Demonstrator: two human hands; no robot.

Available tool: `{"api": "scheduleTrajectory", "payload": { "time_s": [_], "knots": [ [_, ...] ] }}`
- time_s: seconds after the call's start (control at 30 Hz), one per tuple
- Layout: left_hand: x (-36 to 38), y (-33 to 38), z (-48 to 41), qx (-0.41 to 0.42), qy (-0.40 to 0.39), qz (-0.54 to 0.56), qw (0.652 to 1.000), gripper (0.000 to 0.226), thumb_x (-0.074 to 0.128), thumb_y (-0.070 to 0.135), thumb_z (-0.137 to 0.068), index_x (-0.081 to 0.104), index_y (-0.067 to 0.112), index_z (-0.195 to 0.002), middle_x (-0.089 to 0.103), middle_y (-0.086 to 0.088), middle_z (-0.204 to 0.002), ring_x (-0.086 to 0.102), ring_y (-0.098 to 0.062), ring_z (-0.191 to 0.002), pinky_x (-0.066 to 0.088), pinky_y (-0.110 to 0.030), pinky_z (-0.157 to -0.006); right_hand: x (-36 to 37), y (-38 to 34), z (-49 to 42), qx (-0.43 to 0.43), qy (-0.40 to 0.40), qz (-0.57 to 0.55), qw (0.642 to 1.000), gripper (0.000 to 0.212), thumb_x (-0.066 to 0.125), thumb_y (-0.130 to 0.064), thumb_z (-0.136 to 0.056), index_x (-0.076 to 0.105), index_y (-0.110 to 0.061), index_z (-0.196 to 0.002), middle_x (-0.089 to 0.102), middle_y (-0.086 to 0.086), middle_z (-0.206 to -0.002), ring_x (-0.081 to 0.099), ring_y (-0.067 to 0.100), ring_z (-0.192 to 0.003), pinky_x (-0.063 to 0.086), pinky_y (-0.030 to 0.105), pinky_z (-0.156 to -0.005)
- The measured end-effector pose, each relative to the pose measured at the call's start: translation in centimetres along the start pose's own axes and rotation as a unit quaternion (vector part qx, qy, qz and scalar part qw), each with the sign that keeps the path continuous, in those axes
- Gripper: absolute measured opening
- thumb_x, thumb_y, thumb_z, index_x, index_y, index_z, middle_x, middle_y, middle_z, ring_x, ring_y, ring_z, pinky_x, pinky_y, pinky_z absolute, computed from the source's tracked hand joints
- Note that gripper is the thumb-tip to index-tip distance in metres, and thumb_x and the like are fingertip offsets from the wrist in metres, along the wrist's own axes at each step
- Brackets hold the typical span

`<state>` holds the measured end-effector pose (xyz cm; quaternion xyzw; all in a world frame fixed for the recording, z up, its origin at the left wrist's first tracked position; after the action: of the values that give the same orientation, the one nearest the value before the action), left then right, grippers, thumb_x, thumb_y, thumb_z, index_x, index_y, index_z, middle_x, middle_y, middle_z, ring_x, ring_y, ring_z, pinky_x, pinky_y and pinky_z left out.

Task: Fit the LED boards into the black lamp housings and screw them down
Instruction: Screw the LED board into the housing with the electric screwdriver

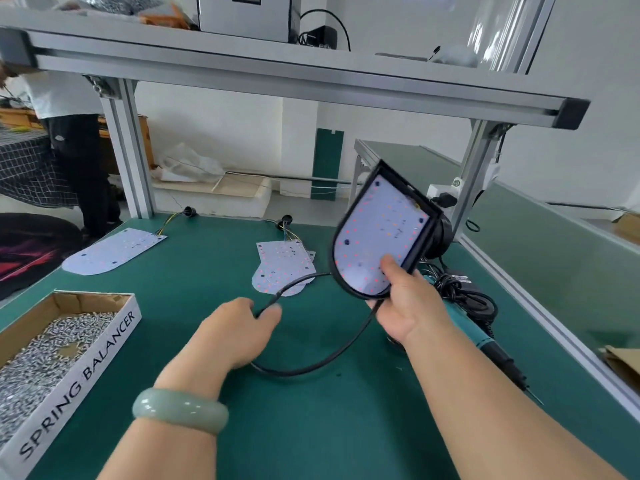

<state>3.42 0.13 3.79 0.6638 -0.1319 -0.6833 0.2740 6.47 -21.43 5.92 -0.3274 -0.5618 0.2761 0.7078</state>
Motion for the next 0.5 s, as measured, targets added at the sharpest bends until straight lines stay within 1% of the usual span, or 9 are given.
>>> {"api": "scheduleTrajectory", "payload": {
  "time_s": [0.03, 0.07, 0.13, 0.2, 0.27, 0.3, 0.37, 0.43, 0.5],
  "knots": [
    [0.4, -0.3, -0.1, 0.003, -0.035, -0.006, 0.999, 0.029, 0.048, 0.037, -0.093, 0.060, 0.011, -0.092, 0.067, -0.006, -0.095, 0.058, -0.024, -0.080, 0.042, -0.029, -0.068, -0.5, -0.2, 0.0, 0.004, 0.006, -0.017, 1.000, 0.012, 0.052, -0.010, -0.098, 0.060, -0.018, -0.100, 0.071, 0.000, -0.093, 0.070, 0.015, -0.076, 0.056, 0.035, -0.061],
    [0.6, -0.3, -0.1, 0.007, -0.049, 0.012, 0.999, 0.020, 0.052, 0.027, -0.091, 0.058, 0.009, -0.082, 0.067, -0.007, -0.085, 0.053, -0.023, -0.070, 0.040, -0.028, -0.063, -1.0, -0.3, 0.0, 0.007, 0.009, -0.027, 1.000, 0.013, 0.052, -0.010, -0.098, 0.061, -0.019, -0.101, 0.071, -0.001, -0.093, 0.072, 0.013, -0.072, 0.057, 0.032, -0.058],
    [1.1, 0.2, -0.1, 0.007, -0.033, 0.043, 0.999, 0.017, 0.054, 0.018, -0.089, 0.057, 0.008, -0.075, 0.064, -0.006, -0.074, 0.048, -0.023, -0.062, 0.038, -0.027, -0.057, -1.8, -0.1, 0.2, 0.010, 0.006, -0.029, 1.000, 0.015, 0.052, -0.010, -0.098, 0.062, -0.019, -0.104, 0.072, -0.001, -0.095, 0.073, 0.012, -0.071, 0.058, 0.030, -0.056],
    [1.0, 0.6, -0.1, 0.009, 0.040, 0.098, 0.994, 0.022, 0.052, 0.019, -0.093, 0.062, 0.006, -0.078, 0.067, -0.005, -0.072, 0.051, -0.023, -0.061, 0.039, -0.027, -0.056, -2.6, 0.0, 0.5, -0.003, -0.003, 0.030, 1.000, 0.016, 0.052, -0.009, -0.098, 0.063, -0.020, -0.102, 0.074, -0.004, -0.091, 0.072, 0.012, -0.075, 0.057, 0.032, -0.063],
    [0.5, 0.7, 0.1, 0.046, 0.110, 0.144, 0.982, 0.024, 0.051, 0.024, -0.096, 0.065, 0.013, -0.079, 0.065, -0.003, -0.067, 0.050, -0.020, -0.056, 0.039, -0.027, -0.054, -3.3, 0.1, 0.9, -0.035, -0.021, 0.143, 0.989, 0.015, 0.053, -0.008, -0.097, 0.064, -0.018, -0.097, 0.075, -0.008, -0.086, 0.071, 0.010, -0.080, 0.053, 0.031, -0.072],
    [0.3, 0.9, 0.2, 0.074, 0.116, 0.146, 0.980, 0.023, 0.052, 0.026, -0.096, 0.065, 0.017, -0.080, 0.063, -0.002, -0.065, 0.049, -0.017, -0.054, 0.038, -0.027, -0.052, -3.4, 0.3, 1.0, -0.048, -0.037, 0.189, 0.980, 0.015, 0.054, -0.008, -0.097, 0.065, -0.017, -0.095, 0.075, -0.009, -0.086, 0.071, 0.009, -0.081, 0.052, 0.029, -0.074],
    [0.4, 1.3, 0.4, 0.137, 0.086, 0.172, 0.972, 0.021, 0.052, 0.025, -0.097, 0.067, 0.027, -0.082, 0.058, 0.006, -0.058, 0.045, -0.007, -0.047, 0.037, -0.022, -0.048, -3.3, 0.6, 1.5, -0.055, -0.079, 0.249, 0.964, 0.015, 0.055, -0.007, -0.095, 0.066, -0.017, -0.097, 0.075, -0.008, -0.091, 0.071, 0.007, -0.084, 0.052, 0.023, -0.075],
    [0.6, 1.9, 0.7, 0.170, 0.054, 0.274, 0.945, 0.029, 0.047, 0.022, -0.099, 0.066, 0.031, -0.079, 0.057, 0.011, -0.052, 0.042, -0.004, -0.044, 0.035, -0.013, -0.046, -3.0, 0.8, 1.7, -0.056, -0.114, 0.271, 0.954, 0.016, 0.055, -0.008, -0.095, 0.066, -0.019, -0.101, 0.075, -0.008, -0.097, 0.071, 0.008, -0.091, 0.052, 0.023, -0.079],
    [0.5, 2.2, 0.7, 0.163, 0.046, 0.387, 0.907, 0.033, 0.041, 0.024, -0.102, 0.067, 0.031, -0.083, 0.060, 0.012, -0.056, 0.043, -0.006, -0.050, 0.039, -0.020, -0.054, -2.6, 0.9, 1.9, -0.066, -0.127, 0.258, 0.956, 0.017, 0.056, -0.010, -0.095, 0.065, -0.019, -0.105, 0.074, -0.006, -0.105, 0.069, 0.013, -0.101, 0.050, 0.031, -0.090]
  ]
}}
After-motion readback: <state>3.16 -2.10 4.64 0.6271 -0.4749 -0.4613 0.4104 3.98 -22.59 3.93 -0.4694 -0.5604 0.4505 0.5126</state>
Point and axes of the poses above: each hand's wrist, its own z-axis away from the middle knuckle, its own x-axis out of the palm, y = z × x, the point moved 2 cm from there along -z, towards the middle knuckle
